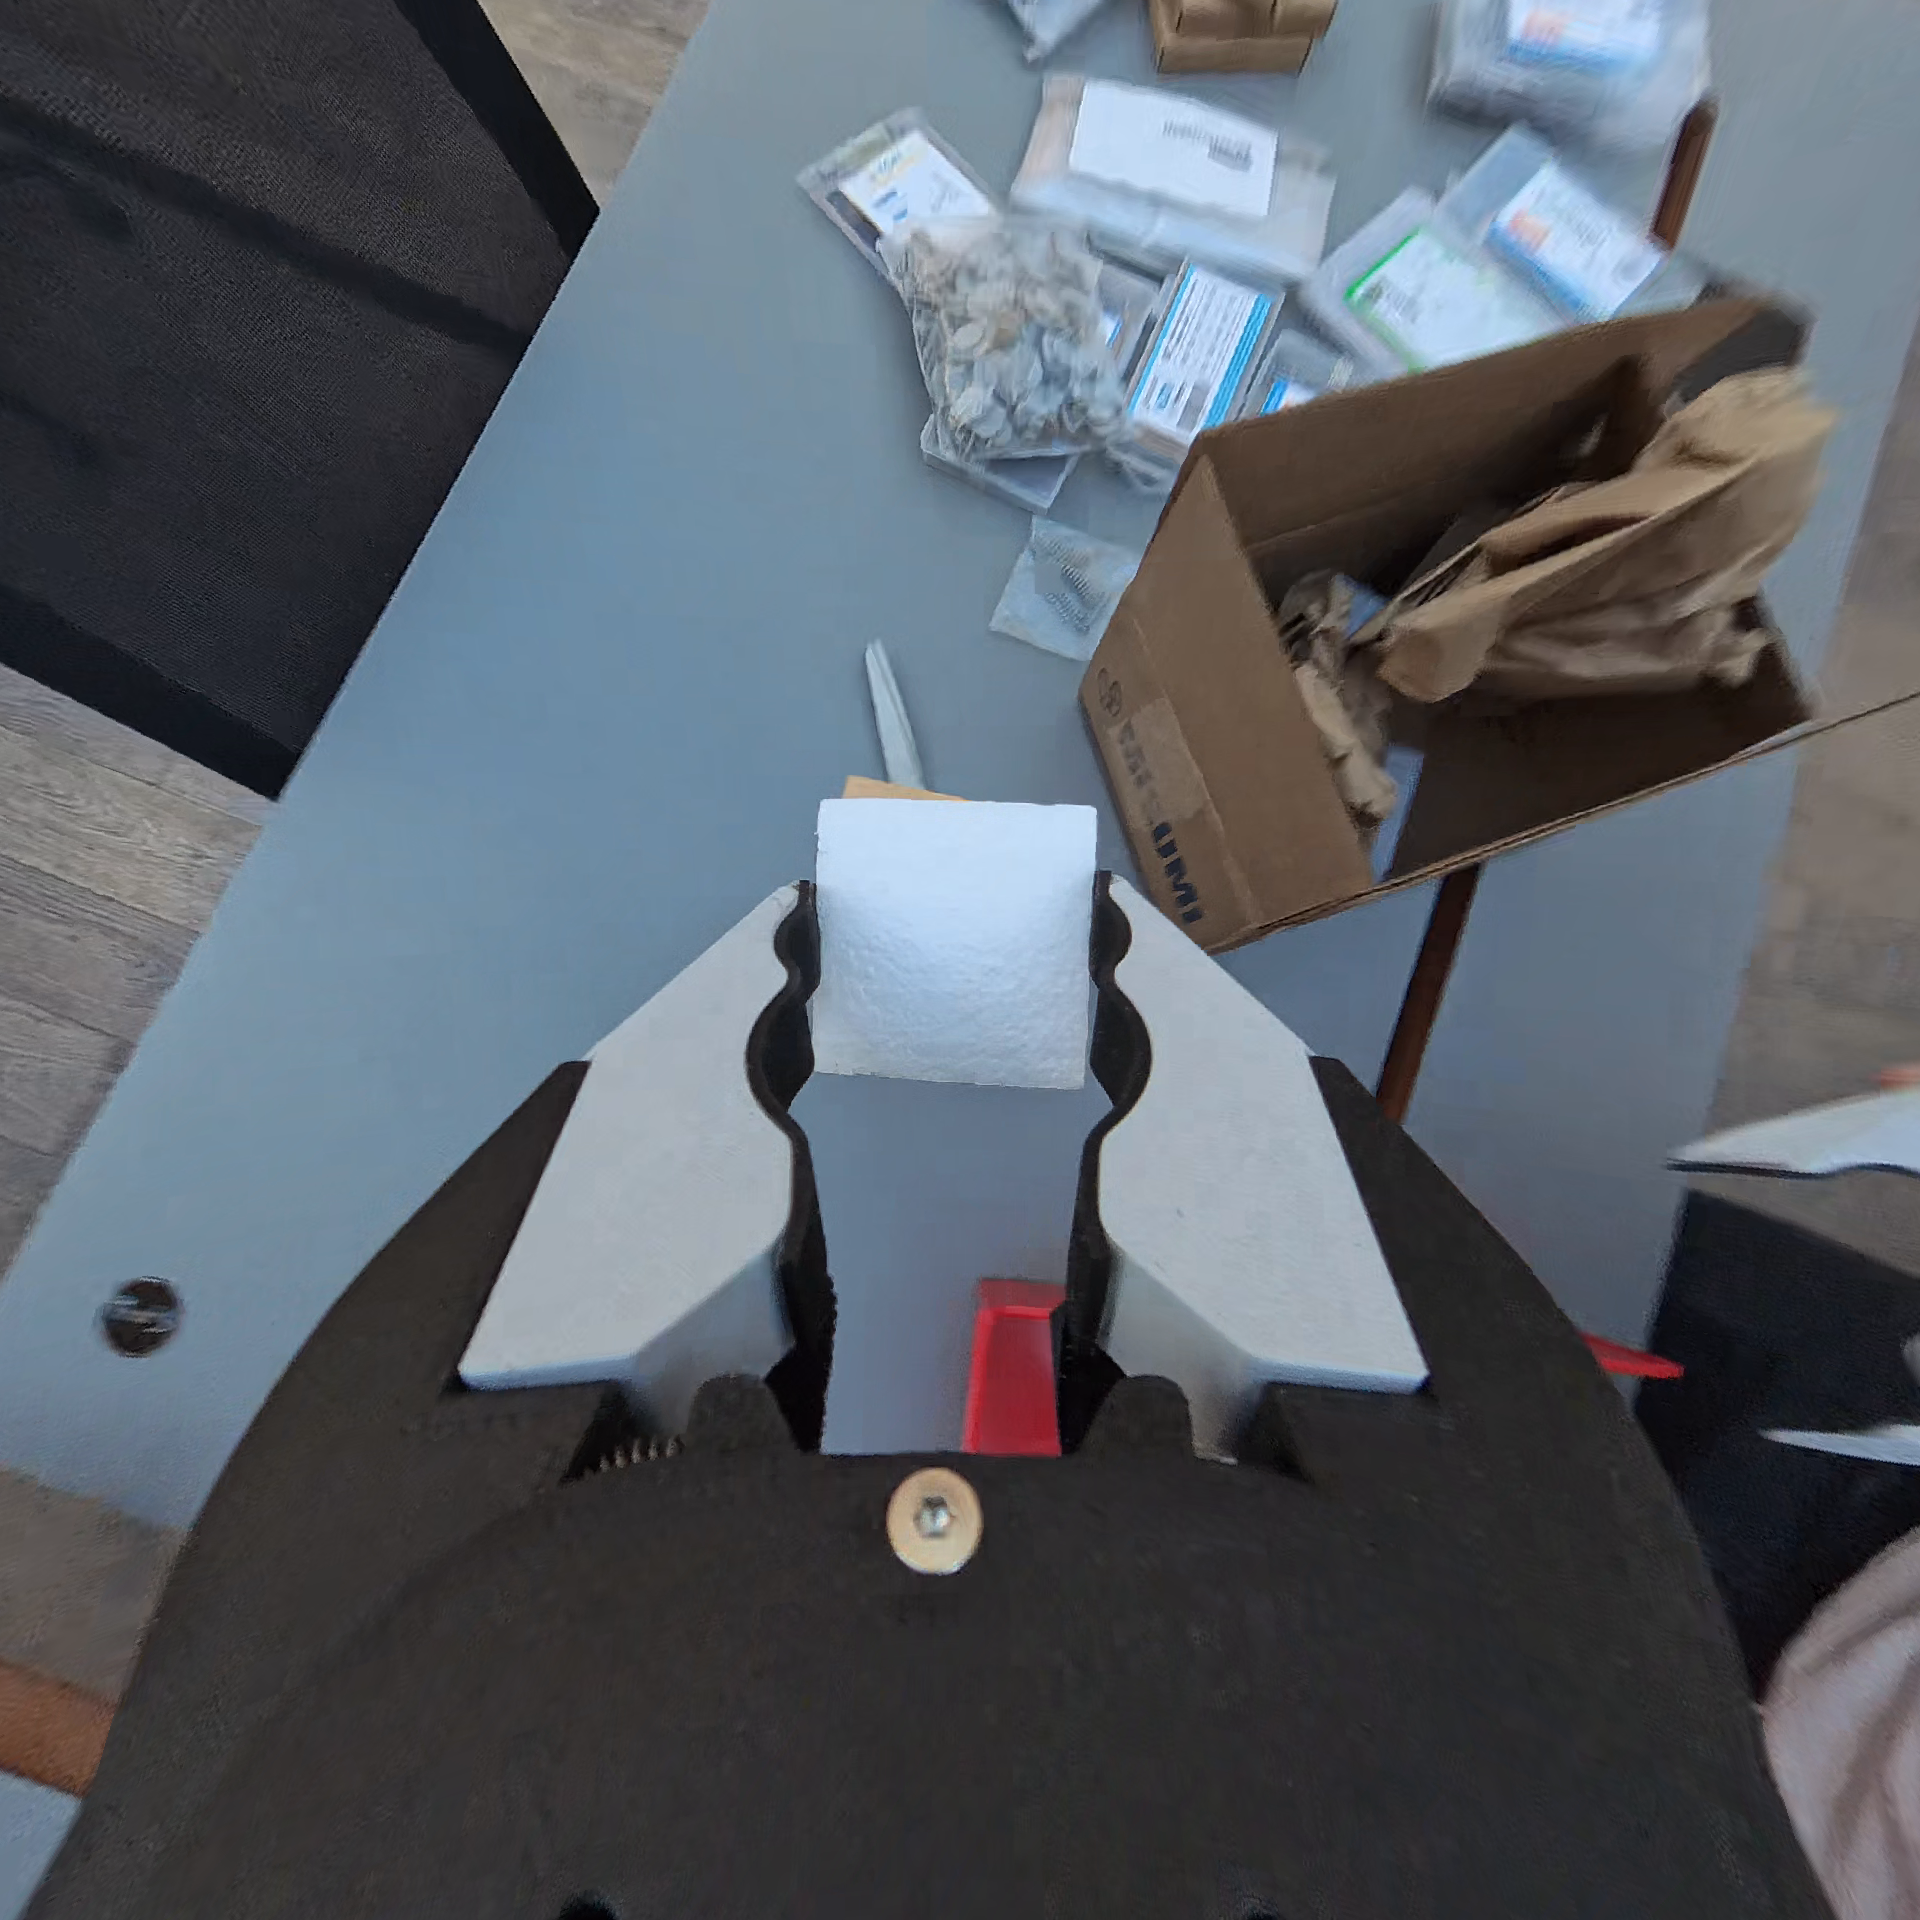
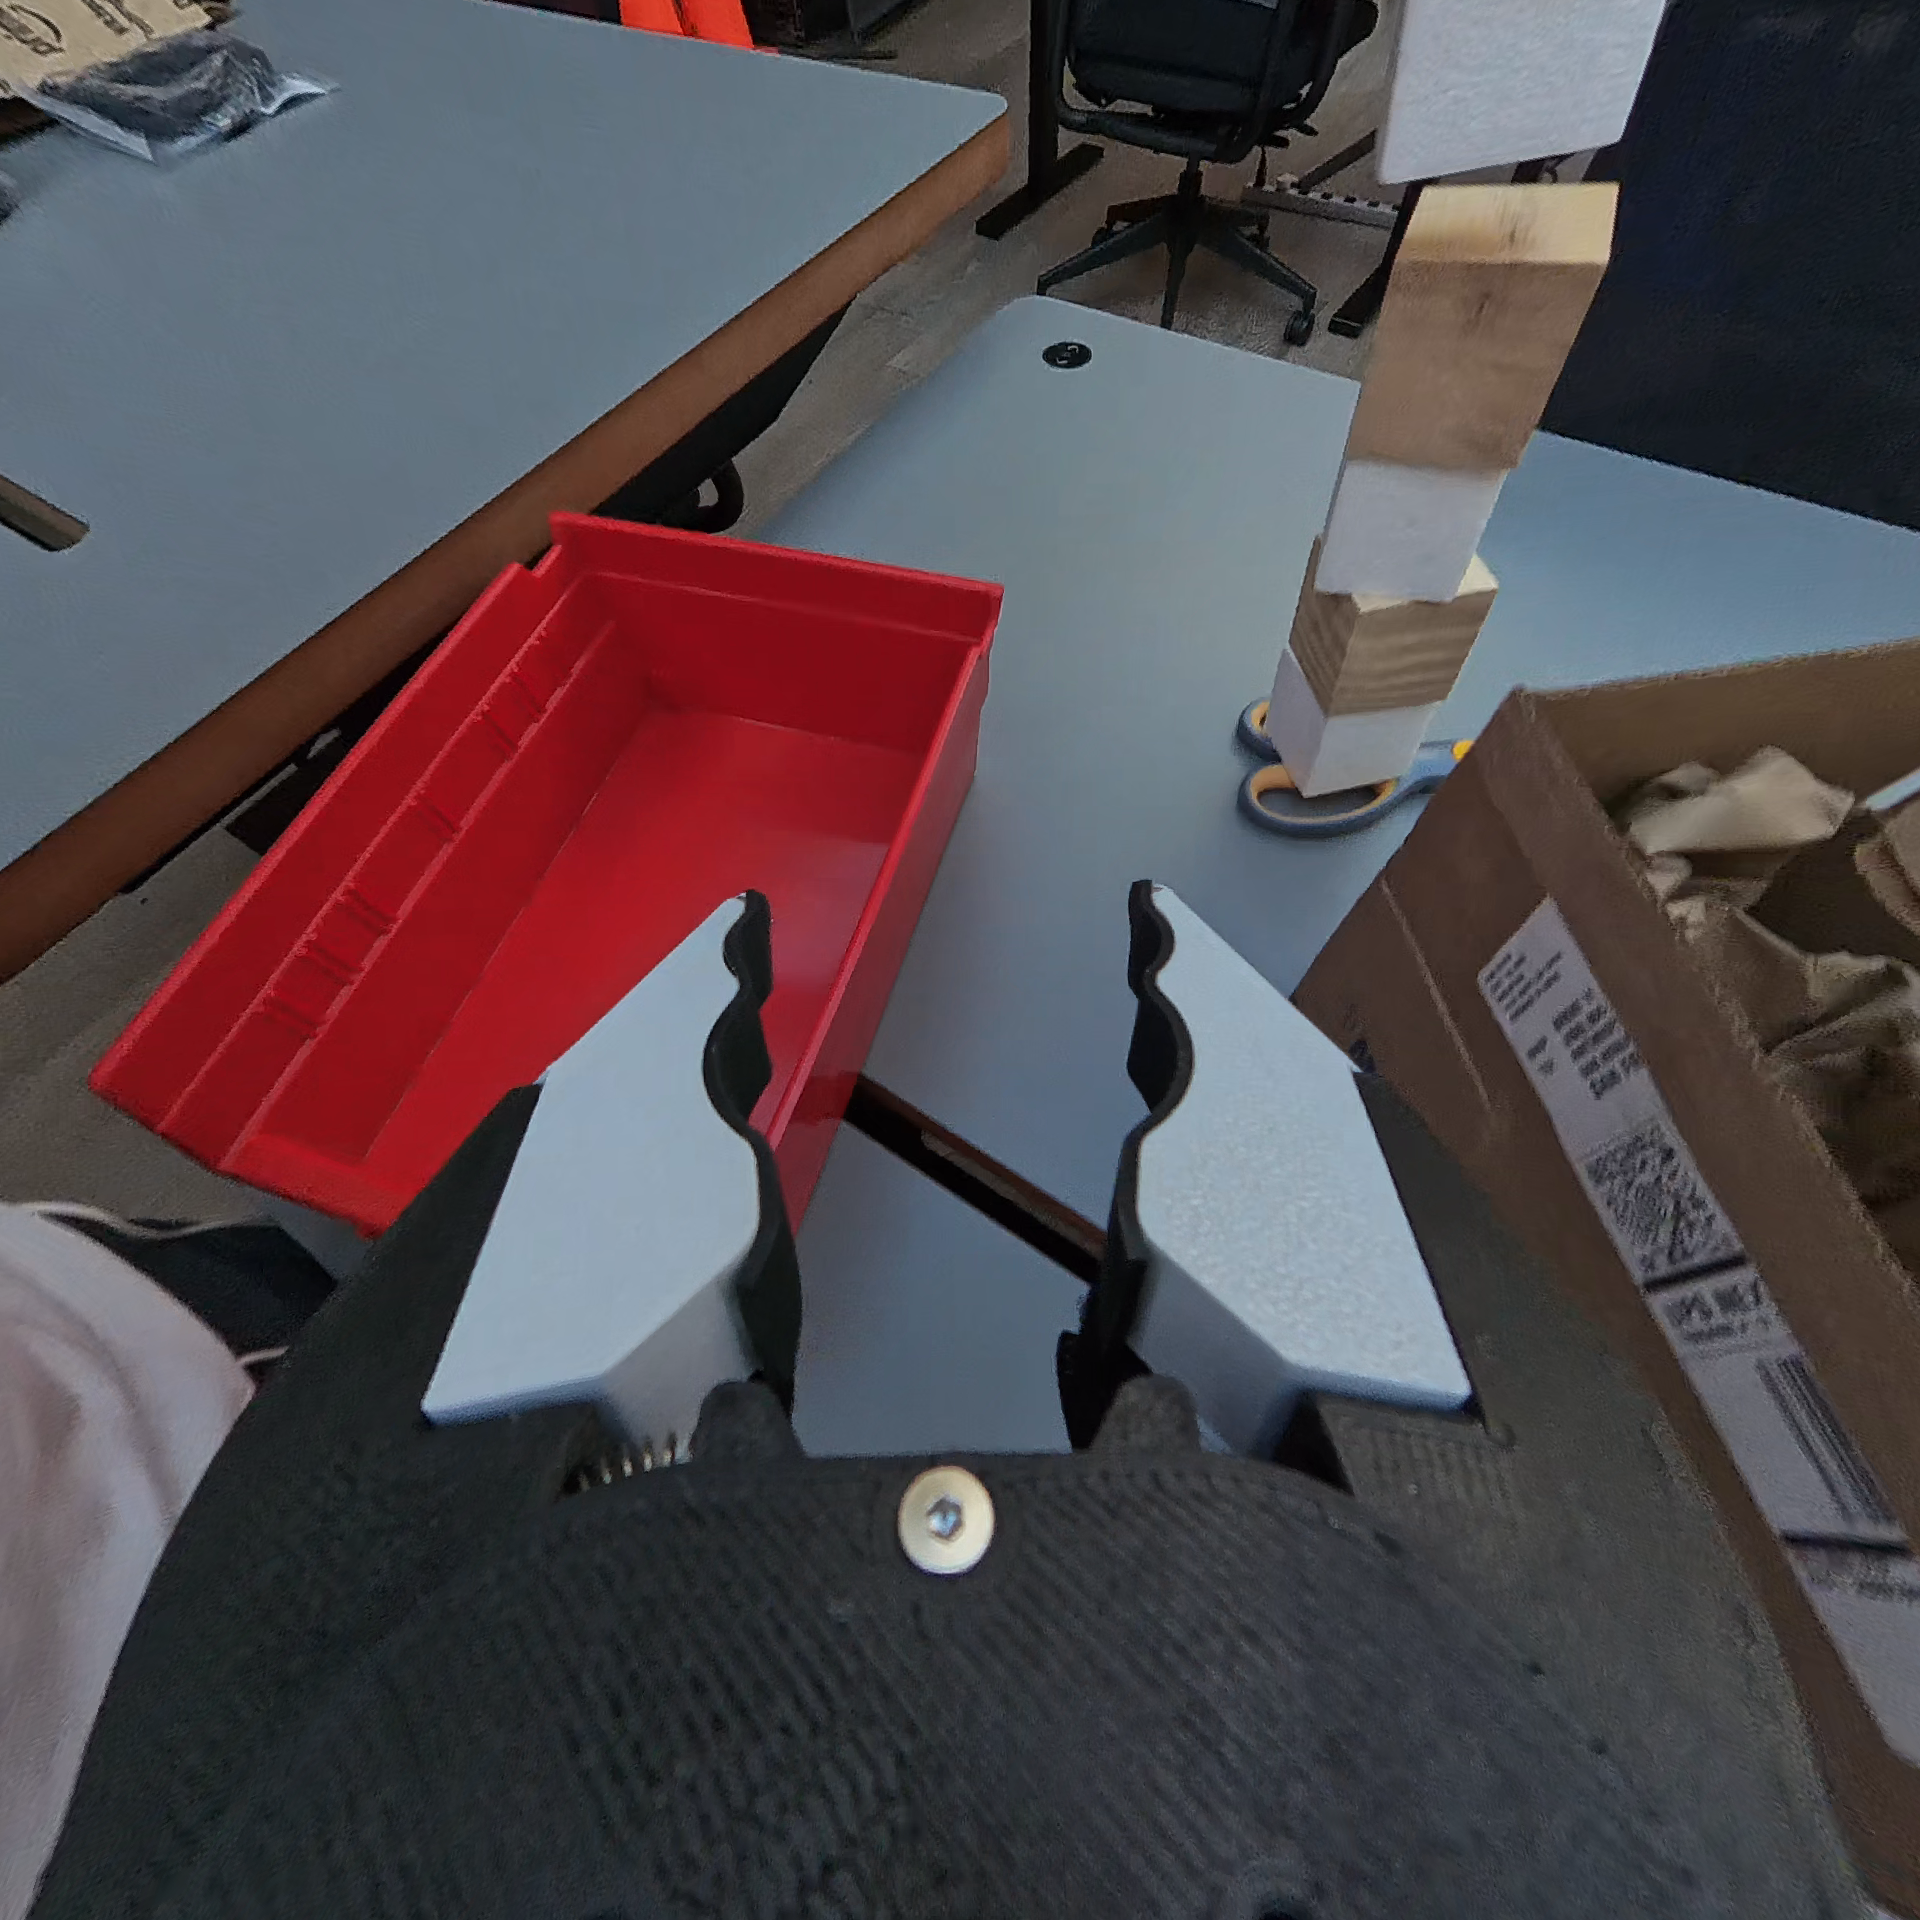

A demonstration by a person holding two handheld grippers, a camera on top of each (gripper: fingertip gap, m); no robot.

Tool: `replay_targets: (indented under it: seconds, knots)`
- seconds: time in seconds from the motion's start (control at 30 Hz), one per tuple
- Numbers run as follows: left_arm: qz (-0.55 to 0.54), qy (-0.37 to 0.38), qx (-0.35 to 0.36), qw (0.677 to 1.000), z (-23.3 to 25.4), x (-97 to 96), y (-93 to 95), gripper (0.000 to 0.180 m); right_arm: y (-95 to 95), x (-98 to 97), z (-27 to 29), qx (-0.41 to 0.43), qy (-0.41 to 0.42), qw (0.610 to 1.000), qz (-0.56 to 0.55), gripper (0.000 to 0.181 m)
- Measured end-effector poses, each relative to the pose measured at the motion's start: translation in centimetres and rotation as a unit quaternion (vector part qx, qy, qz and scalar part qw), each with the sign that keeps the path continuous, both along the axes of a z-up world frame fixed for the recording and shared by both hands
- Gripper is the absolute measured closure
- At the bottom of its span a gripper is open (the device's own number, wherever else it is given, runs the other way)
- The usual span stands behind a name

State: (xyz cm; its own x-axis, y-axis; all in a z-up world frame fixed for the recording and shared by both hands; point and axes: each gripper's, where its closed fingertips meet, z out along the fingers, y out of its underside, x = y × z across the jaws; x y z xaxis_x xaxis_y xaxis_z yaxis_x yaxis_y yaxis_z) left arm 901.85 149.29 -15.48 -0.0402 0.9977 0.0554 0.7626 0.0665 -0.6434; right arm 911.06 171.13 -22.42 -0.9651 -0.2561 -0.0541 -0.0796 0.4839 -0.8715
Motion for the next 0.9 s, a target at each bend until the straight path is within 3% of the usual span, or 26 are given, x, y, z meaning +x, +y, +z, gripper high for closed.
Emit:
replay_targets:
  seconds: [0.13, 0.27, 0.4, 0.47, 0.53, 0.57, 0.6, 0.77, 0.9]
  knots:
    - [0.067, 0.073, 0.123, 0.988, 1.9, 8.5, 5.3, 0.128, -8.9, -3.1, 3.3, -0.013, 0.006, 1.000, -0.025, 0.107]
    - [0.160, 0.046, 0.158, 0.973, -4.7, 18.7, 11.5, 0.128, -17.9, -8.3, 5.7, 0.007, -0.031, 0.996, -0.085, 0.103]
    - [0.235, 0.016, 0.180, 0.955, -12.9, 23.0, 16.0, 0.128, -22.6, -10.0, 2.2, 0.124, 0.020, 0.988, -0.087, 0.089]
    - [0.251, 0.005, 0.171, 0.953, -15.5, 23.8, 16.2, 0.125, -22.6, -10.1, -0.7, 0.205, 0.075, 0.972, -0.082, 0.098]
    - [0.255, 0.001, 0.182, 0.949, -16.4, 23.8, 15.7, 0.082, -22.4, -9.9, -2.6, 0.239, 0.098, 0.963, -0.074, 0.111]
    - [0.252, -0.004, 0.194, 0.948, -16.4, 23.8, 15.4, 0.064, -22.7, -9.7, -2.8, 0.234, 0.098, 0.965, -0.071, 0.117]
    - [0.247, -0.002, 0.199, 0.948, -15.9, 23.9, 14.8, 0.059, -23.1, -9.4, -2.4, 0.217, 0.094, 0.969, -0.067, 0.118]
    - [0.193, 0.067, 0.140, 0.969, -10.8, 21.0, 9.1, 0.082, -22.5, -8.8, 2.9, 0.143, 0.063, 0.986, -0.055, 0.119]
    - [0.102, 0.079, 0.073, 0.989, -7.5, 12.9, 3.8, 0.082, -16.1, -7.0, 8.0, 0.111, -0.009, 0.994, -0.016, 0.119]
